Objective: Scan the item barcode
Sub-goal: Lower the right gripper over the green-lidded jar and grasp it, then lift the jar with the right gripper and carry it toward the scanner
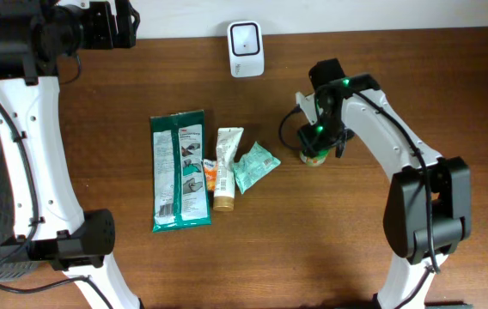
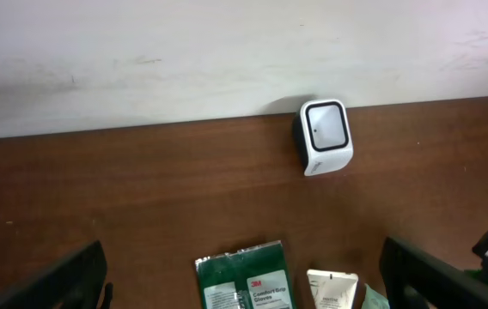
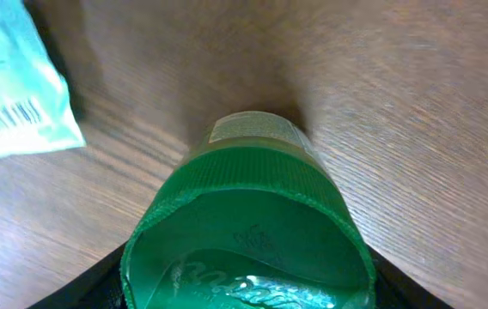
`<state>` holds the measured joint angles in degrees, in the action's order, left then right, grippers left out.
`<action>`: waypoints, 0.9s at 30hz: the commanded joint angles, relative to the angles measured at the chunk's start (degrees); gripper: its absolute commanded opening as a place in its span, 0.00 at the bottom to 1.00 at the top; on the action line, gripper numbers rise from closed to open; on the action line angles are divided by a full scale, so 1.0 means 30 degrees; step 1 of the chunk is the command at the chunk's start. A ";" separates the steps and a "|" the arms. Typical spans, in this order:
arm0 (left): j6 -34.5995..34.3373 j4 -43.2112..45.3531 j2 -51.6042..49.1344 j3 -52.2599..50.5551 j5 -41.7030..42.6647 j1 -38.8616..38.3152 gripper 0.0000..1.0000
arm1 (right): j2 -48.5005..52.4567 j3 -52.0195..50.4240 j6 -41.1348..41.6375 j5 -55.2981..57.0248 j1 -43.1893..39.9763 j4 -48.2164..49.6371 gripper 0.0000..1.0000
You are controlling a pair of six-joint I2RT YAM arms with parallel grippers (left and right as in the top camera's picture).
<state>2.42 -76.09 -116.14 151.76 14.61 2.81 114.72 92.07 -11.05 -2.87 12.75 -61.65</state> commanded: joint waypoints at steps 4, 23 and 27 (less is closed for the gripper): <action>0.0299 0.0022 0.0466 0.0321 0.0219 -0.0007 0.99 | 0.0058 0.1064 0.4036 -0.0051 -0.0168 -0.0539 0.59; 0.0299 0.0029 0.0466 0.0321 0.0219 -0.0007 0.99 | -0.0124 0.1719 0.3300 -1.9030 -0.2011 0.0401 0.52; 0.0299 0.0029 0.0466 0.0321 0.0219 -0.0007 0.99 | -0.0765 0.1851 0.2259 -2.3591 -0.3111 0.0342 0.52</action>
<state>2.42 -76.09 -116.14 151.76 14.61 2.81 114.72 95.72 0.49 -55.05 5.85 -60.60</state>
